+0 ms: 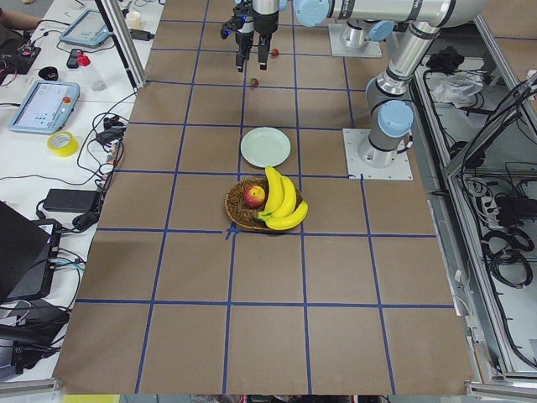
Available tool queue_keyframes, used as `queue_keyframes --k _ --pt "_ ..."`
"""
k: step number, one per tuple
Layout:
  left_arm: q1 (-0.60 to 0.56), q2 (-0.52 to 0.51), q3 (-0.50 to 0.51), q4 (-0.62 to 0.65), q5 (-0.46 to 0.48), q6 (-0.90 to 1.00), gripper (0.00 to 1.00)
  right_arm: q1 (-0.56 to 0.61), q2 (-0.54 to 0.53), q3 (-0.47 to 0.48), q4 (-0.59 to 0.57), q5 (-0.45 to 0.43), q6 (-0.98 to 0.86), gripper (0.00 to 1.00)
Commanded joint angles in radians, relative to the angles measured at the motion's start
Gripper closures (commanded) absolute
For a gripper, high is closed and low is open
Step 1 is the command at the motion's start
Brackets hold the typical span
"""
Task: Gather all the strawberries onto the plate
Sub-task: 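Reach the right gripper down and grasp the strawberry nearest the plate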
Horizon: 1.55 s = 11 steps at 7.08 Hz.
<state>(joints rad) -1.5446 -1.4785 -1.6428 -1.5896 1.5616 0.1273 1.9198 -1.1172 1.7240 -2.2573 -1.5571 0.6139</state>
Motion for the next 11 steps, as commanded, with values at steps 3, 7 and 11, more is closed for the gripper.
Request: queue_keyframes --k 3,7,11 --pt "0.0 0.001 -0.018 0.0 0.0 0.0 0.0 0.007 0.072 0.068 -0.061 0.089 -0.003 0.18" --pt "-0.002 0.0 -0.025 -0.026 0.0 0.0 0.0 0.007 0.047 0.057 -0.05 0.091 -0.009 1.0" --pt "-0.002 0.0 -0.025 -0.024 -0.002 0.0 0.0 0.137 0.043 -0.007 -0.068 0.152 0.18 1.0"
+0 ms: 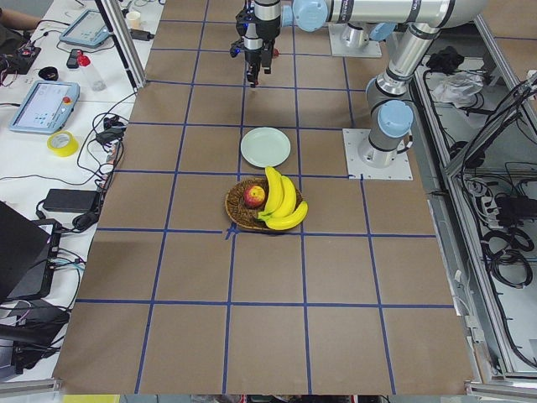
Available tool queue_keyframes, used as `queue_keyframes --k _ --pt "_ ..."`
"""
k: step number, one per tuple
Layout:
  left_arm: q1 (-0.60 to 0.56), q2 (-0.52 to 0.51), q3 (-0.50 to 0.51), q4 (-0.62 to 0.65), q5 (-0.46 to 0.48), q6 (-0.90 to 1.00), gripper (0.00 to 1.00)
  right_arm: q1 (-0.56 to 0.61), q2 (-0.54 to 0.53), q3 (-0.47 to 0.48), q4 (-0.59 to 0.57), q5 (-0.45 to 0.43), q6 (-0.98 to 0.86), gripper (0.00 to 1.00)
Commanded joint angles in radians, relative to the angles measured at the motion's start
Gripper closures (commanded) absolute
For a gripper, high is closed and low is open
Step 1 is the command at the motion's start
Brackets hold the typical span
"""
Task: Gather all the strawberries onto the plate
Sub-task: 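Carry the strawberry toward the plate and release it on the table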
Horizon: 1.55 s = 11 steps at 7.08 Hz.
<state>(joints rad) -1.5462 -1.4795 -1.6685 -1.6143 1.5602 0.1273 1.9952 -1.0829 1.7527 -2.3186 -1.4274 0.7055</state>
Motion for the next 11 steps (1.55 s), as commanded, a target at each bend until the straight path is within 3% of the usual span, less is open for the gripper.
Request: queue_keyframes --k 1,3,4,5,6,8,11 --pt "0.0 0.002 0.001 -0.001 0.001 0.0 0.0 0.098 0.033 -0.056 -0.012 0.022 0.129 1.0" --pt "0.0 0.001 -0.001 0.0 0.0 0.0 0.0 0.142 0.079 -0.058 -0.082 0.045 0.224 1.0" --pt "0.0 0.001 0.001 0.001 0.001 0.0 0.0 0.142 0.084 -0.055 -0.082 0.042 0.218 0.74" --pt "0.0 0.001 0.001 0.001 0.001 0.0 0.0 0.142 0.08 -0.049 -0.076 0.035 0.207 0.13" --pt "0.0 0.001 -0.001 0.001 0.001 0.0 0.0 0.142 0.075 -0.044 -0.074 0.03 0.204 0.05" --pt "0.0 0.001 0.001 0.001 0.0 0.0 0.0 0.137 0.043 -0.039 -0.061 -0.032 0.091 0.02" --pt "-0.002 -0.001 0.001 0.001 -0.002 0.0 0.0 -0.005 -0.081 -0.027 0.118 -0.059 -0.096 0.01"
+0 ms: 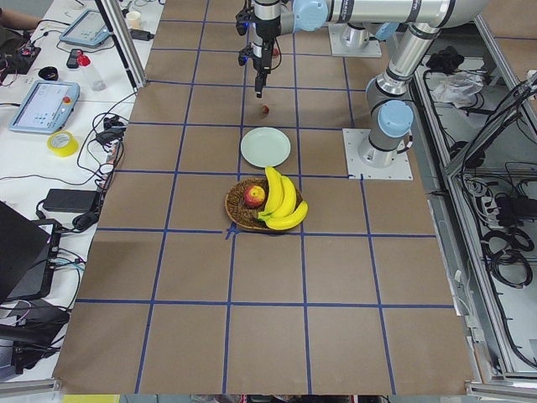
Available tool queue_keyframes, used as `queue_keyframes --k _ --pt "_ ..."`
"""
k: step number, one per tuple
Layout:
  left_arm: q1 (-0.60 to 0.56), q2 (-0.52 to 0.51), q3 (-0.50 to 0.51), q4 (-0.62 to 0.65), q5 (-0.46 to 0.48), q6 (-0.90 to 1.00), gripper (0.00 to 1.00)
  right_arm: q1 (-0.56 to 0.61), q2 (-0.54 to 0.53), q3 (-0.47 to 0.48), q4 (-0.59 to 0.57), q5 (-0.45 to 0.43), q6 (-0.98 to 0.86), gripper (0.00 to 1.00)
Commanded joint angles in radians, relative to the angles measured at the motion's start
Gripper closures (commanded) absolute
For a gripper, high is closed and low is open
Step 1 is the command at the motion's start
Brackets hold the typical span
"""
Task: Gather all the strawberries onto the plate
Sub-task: 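Move the right gripper back and grasp a second strawberry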
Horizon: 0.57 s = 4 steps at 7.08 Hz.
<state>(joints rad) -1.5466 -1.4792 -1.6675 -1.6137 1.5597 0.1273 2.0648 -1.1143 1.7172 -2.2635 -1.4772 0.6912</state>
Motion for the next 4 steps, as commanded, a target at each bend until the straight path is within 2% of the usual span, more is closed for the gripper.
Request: queue_keyframes --k 1,2,4 --pt "-0.001 -0.001 -0.001 0.0 0.0 0.0 0.0 -0.137 -0.086 0.045 0.09 -0.012 -0.21 0.02" --pt "-0.001 0.0 -0.001 -0.002 0.002 0.002 0.0 -0.194 -0.122 0.091 0.097 -0.018 -0.352 0.02" --pt "-0.001 -0.001 0.002 0.003 0.0 0.0 0.0 -0.258 -0.15 0.16 0.093 -0.095 -0.598 0.04"
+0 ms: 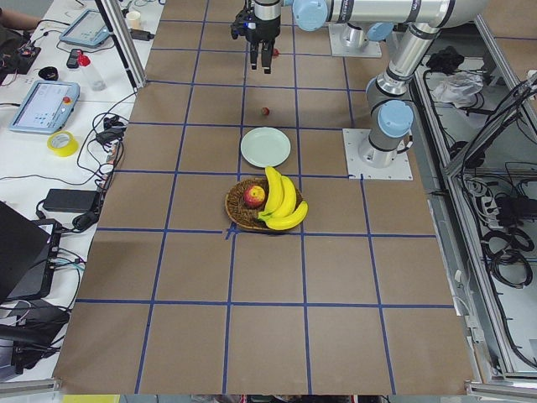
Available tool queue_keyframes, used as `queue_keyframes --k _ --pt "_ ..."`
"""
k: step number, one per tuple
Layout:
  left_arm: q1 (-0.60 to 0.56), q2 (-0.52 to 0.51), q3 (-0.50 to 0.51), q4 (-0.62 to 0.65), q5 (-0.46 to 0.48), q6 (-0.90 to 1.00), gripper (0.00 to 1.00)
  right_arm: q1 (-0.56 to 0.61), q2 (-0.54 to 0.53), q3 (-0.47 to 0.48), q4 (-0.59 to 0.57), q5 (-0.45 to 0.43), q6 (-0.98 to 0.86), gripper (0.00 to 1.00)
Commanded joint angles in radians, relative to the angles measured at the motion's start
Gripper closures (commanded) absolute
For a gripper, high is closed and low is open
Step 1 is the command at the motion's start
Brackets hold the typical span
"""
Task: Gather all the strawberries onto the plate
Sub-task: 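Move the right gripper back and grasp a second strawberry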
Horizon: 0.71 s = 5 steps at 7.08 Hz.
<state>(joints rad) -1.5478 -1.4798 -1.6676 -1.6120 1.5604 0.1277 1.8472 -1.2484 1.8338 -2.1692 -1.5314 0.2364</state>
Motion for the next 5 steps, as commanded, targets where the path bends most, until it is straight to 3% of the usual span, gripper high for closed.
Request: queue_keyframes --k 1,2,5 --pt "0.0 0.0 0.002 0.003 0.0 0.0 0.0 -0.057 -0.013 0.079 -0.015 -0.046 -0.195 0.07" --pt "0.0 0.0 0.0 0.004 0.0 0.001 0.0 -0.06 -0.013 0.114 -0.02 -0.091 -0.198 0.11" --pt "-0.002 0.001 0.005 0.004 0.0 0.0 0.0 -0.132 -0.013 0.205 -0.113 -0.079 -0.149 0.12"
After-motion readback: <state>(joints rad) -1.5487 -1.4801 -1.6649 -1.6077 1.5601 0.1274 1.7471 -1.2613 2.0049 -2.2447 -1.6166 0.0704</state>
